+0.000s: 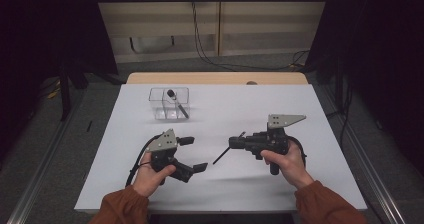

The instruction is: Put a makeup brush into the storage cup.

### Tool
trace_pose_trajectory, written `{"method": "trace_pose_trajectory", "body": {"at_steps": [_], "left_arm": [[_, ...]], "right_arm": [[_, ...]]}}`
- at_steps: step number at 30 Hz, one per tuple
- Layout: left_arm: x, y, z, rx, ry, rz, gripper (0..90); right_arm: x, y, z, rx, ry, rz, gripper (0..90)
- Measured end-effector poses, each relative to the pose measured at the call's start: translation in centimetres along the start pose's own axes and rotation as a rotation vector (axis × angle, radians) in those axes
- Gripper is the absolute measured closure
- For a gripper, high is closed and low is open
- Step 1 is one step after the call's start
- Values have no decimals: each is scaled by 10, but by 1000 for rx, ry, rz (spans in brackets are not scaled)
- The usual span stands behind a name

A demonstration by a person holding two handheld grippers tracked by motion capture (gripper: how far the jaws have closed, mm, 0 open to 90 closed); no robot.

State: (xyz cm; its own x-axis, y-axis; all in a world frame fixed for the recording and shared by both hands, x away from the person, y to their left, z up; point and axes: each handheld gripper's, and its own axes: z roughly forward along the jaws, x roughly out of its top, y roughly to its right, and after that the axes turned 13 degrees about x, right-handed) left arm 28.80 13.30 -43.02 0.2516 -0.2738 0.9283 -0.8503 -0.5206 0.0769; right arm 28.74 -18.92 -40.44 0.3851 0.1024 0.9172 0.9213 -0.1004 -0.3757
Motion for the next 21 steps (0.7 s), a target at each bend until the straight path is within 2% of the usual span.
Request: {"method": "trace_pose_trajectory", "body": {"at_steps": [5, 11, 13, 21], "left_arm": [[1, -1, 1, -1, -1, -5, 26], [2, 1, 5, 29, 3, 0, 26], [3, 2, 6, 28, 1, -3, 26], [3, 3, 8, 30, 1, 4, 27]], "right_arm": [[5, -1, 0, -1, -18, 10, 857], [12, 0, 2, 10, -69, 22, 857], [13, 0, 5, 9, -104, 22, 856], [20, 1, 10, 5, -164, 25, 857]]}}
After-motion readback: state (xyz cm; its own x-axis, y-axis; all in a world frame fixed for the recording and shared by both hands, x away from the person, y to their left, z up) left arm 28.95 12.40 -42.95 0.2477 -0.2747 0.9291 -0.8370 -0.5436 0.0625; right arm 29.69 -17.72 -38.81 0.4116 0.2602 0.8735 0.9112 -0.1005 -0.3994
